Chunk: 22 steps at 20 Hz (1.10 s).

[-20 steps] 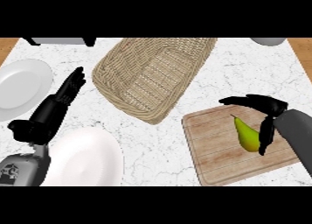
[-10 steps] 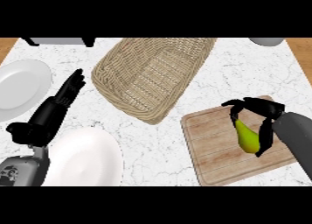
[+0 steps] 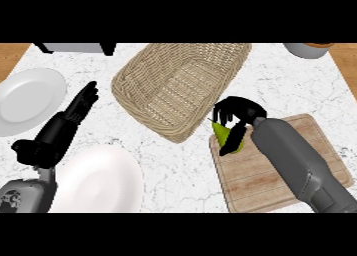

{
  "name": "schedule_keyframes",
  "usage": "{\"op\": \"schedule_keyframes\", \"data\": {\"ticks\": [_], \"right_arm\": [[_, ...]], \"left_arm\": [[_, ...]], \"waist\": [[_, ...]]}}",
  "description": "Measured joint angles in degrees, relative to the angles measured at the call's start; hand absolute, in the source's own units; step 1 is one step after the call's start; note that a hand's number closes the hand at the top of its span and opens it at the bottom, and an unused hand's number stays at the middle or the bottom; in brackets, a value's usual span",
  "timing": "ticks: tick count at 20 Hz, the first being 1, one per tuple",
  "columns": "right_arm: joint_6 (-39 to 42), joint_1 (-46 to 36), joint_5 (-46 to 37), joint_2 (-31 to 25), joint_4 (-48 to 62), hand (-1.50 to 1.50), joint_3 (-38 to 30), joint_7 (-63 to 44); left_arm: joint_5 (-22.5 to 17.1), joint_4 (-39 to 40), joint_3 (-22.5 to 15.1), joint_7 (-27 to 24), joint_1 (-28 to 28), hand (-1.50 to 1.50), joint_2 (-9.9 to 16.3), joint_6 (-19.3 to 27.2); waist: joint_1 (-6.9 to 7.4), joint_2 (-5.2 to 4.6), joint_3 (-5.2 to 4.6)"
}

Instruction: Pick the pear from the cutting board and place it in the basket

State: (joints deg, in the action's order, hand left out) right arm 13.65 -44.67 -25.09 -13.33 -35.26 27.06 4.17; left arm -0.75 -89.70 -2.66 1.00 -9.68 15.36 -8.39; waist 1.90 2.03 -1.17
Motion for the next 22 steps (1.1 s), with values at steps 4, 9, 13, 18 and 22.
{"op": "schedule_keyframes", "data": {"ticks": [4,9,13,18,22], "right_arm": [[-9.4,-4.1,-3.0,7.5,-0.1,1.5,0.4,-14.2],[-21.4,-8.2,-2.8,11.6,-3.2,1.5,0.6,-29.6],[-32.4,-12.5,-2.1,12.7,-8.0,1.5,1.4,-38.8],[-45.6,-19.6,-4.1,13.1,-12.8,1.5,4.6,-49.5],[-50.9,-26.0,-6.2,13.1,-14.2,1.5,7.5,-58.0]], "left_arm": [[0.0,0.3,-0.5,-0.1,-0.4,0.0,-0.2,-0.4],[0.0,0.7,-1.7,-0.3,-1.6,0.0,-0.7,-1.2],[0.1,1.1,-2.9,-0.2,-2.8,0.0,-1.3,-2.1],[-0.1,1.7,-3.6,0.2,-4.7,0.0,-1.9,-2.7],[0.1,2.4,-3.9,0.6,-5.7,0.0,-2.3,-2.6]], "waist": [[1.14,-0.02,0.23],[3.91,-0.82,0.71],[6.02,-1.08,0.91],[7.52,-1.18,0.85],[7.83,-1.22,0.72]]}}
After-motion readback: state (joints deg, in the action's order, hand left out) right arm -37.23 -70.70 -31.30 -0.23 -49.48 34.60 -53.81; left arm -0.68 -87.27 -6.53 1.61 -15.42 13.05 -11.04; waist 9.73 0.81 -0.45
